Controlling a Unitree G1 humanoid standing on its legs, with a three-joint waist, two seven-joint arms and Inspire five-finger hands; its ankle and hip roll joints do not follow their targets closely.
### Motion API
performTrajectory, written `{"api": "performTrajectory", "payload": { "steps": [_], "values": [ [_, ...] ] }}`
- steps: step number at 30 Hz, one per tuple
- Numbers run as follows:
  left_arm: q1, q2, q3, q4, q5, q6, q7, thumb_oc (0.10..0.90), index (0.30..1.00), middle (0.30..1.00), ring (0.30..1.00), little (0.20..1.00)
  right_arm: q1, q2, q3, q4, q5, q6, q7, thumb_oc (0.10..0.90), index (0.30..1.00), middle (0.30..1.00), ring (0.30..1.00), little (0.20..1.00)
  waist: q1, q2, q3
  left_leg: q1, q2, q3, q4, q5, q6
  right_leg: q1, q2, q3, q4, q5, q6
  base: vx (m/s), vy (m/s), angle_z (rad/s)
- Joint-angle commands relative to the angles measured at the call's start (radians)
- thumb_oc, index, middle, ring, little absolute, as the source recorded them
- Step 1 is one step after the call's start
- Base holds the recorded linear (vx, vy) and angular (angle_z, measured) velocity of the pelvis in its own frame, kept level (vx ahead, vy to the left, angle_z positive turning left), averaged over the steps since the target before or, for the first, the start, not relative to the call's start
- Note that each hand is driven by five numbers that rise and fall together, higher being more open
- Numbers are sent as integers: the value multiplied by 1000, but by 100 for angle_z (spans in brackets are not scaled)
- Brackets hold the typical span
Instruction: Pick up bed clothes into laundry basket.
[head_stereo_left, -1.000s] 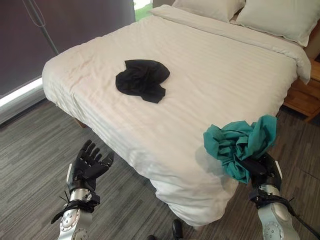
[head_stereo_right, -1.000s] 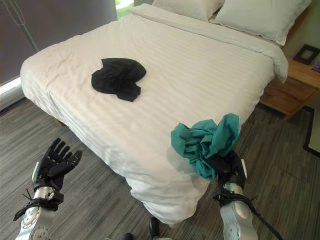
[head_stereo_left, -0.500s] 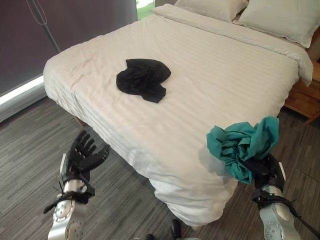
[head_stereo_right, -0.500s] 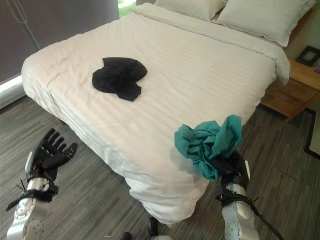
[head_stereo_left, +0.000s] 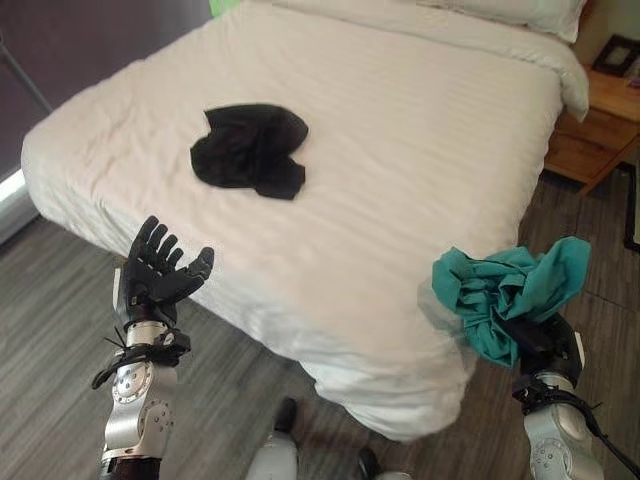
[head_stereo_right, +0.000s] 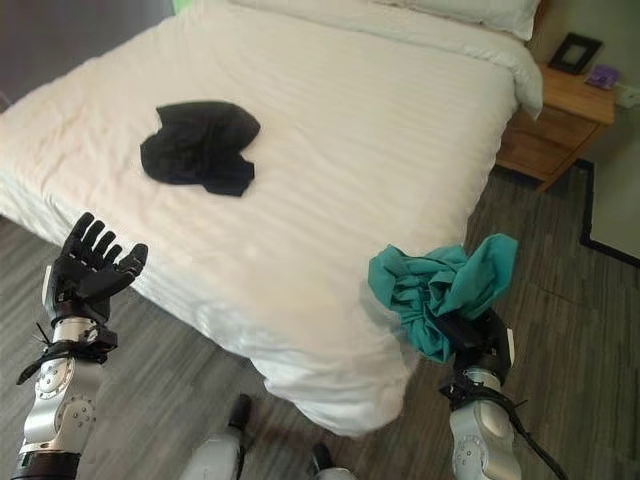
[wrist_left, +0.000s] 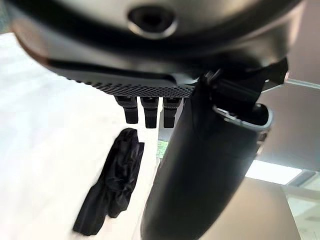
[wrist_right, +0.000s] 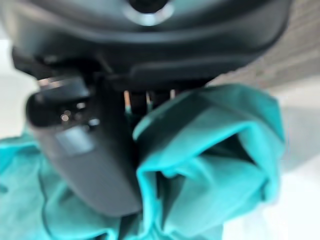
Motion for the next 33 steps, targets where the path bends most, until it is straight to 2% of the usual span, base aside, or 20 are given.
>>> {"api": "performTrajectory", "payload": {
  "steps": [1,3,6,7,8,9,10,11,12,14,15,17,19,20,21,25,26,29,31,33],
  "values": [
    [-65,250,109,-96,68,-159,24,800,900,900,900,900,-50,-28,29,-142,-37,-105,57,400,300,300,300,300,5,-21,-143,-18,3,-38,-70,23,-5,3,-187,-65,135,287,54,149,295,-20],
    [-58,276,129,-98,74,-162,26,800,900,900,900,900,-48,-30,38,-137,-47,-94,69,400,300,300,300,300,-5,-13,-136,14,-7,-50,-80,11,5,-19,-180,-84,180,292,47,181,313,1],
    [-43,284,180,-131,82,-162,25,800,900,900,900,900,-23,-36,28,-116,-67,-77,84,400,300,300,300,300,-13,-15,-137,50,-35,-67,-109,6,28,-48,-103,-120,160,262,57,251,327,-3],
    [-51,285,183,-138,107,-163,28,800,900,900,900,900,-12,-36,7,-104,-48,-82,85,400,300,300,300,300,-26,-8,-133,76,-48,-81,-119,1,47,-103,34,-137,129,123,48,176,164,9],
    [-51,284,180,-139,110,-163,30,800,900,900,900,900,-11,-38,7,-103,-47,-83,87,400,300,300,300,300,-29,-9,-134,84,-46,-85,-125,-8,45,-105,36,-142,148,102,41,257,218,9],
    [-64,285,172,-138,123,-162,38,800,900,900,900,900,1,-41,-7,-106,-41,-86,91,400,300,300,300,300,-41,-13,-126,99,-58,-96,-130,-9,50,-147,103,-161,143,68,36,153,98,24],
    [-89,281,167,-132,142,-161,63,800,900,900,900,900,18,-46,-28,-112,-27,-99,85,400,300,300,300,300,-53,-40,-116,115,-97,-105,-119,-11,49,-158,168,-199,57,77,25,192,148,29],
    [-102,277,156,-118,168,-171,91,800,900,900,900,900,15,-57,-30,-99,-22,-117,82,400,300,300,300,300,-62,-58,-109,124,-118,-109,-104,-26,48,-130,184,-221,-27,88,15,184,105,41],
    [-103,283,162,-135,195,-157,97,800,900,900,900,900,12,-68,-43,-91,-31,-113,65,400,300,300,300,300,-64,-55,-108,117,-124,-138,-65,-33,37,-105,163,-177,-33,86,21,156,21,36],
    [-72,291,190,-149,217,-147,76,800,900,900,900,900,16,-62,-35,-82,-2,-121,76,400,300,300,300,300,-48,-80,-113,101,-138,-126,33,-80,23,-47,188,-126,-83,91,-6,183,-35,49],
    [-58,311,210,-154,239,-143,80,800,900,900,900,900,-9,-81,-35,-84,-4,-118,89,400,300,300,300,300,-22,-86,-106,90,-140,-116,121,-113,8,-20,161,-150,-99,91,-7,214,-21,-11],
    [-43,464,263,-131,317,-125,88,800,900,900,900,900,-61,-136,-21,-67,13,-116,98,400,300,300,300,300,7,-77,-92,9,-147,-181,186,-115,6,26,160,-90,-162,114,6,139,85,-37],
    [-35,627,279,-48,371,-107,79,800,900,900,900,900,-60,-146,-6,-77,29,-107,119,400,300,300,300,300,5,-69,-106,-7,-100,-187,97,-69,-4,43,163,-57,-193,118,18,53,105,-12],
    [-37,630,277,-46,371,-109,79,800,900,900,900,900,-60,-145,-7,-77,29,-107,119,400,300,300,300,300,6,-71,-107,-6,-99,-186,93,-67,-4,42,162,-56,-194,119,18,66,109,-43],
    [-63,780,239,57,350,-94,37,800,900,900,900,900,-62,-169,25,-83,22,-102,133,400,300,300,300,300,0,-49,-116,-25,-76,-192,-16,-30,-8,54,168,-42,-209,108,19,63,119,-37],
    [-158,899,121,166,388,-71,9,800,900,900,900,900,-34,-177,39,-91,15,-97,139,400,300,300,300,300,-13,-22,-126,-4,-76,-200,-119,16,-15,59,167,-27,-213,89,21,50,183,-19],
    [-228,976,38,191,476,-48,-24,800,900,900,900,900,-8,-169,29,-93,19,-94,139,400,300,300,300,300,-47,-1,-138,36,-64,-184,-158,51,-16,50,161,-37,-217,92,27,41,158,-6],
    [-330,1027,-74,261,516,-32,-37,800,900,900,900,900,0,-153,27,-88,22,-99,134,400,300,300,300,300,-64,5,-153,66,-63,-169,-187,55,-4,37,147,-32,-223,102,43,66,246,-27],
    [-512,1066,-246,343,586,-7,-47,800,900,900,900,900,-2,-155,51,-90,14,-90,142,400,300,300,300,300,-105,19,-154,79,-56,-123,-195,46,4,17,127,-24,-222,111,64,29,214,-46],
    [-694,1066,-420,387,612,-4,-36,800,900,900,900,900,3,-152,46,-87,17,-91,142,400,300,300,300,300,-95,14,-153,80,-54,-108,-193,42,6,12,122,-17,-224,116,70,1,112,-37]
  ]
}}
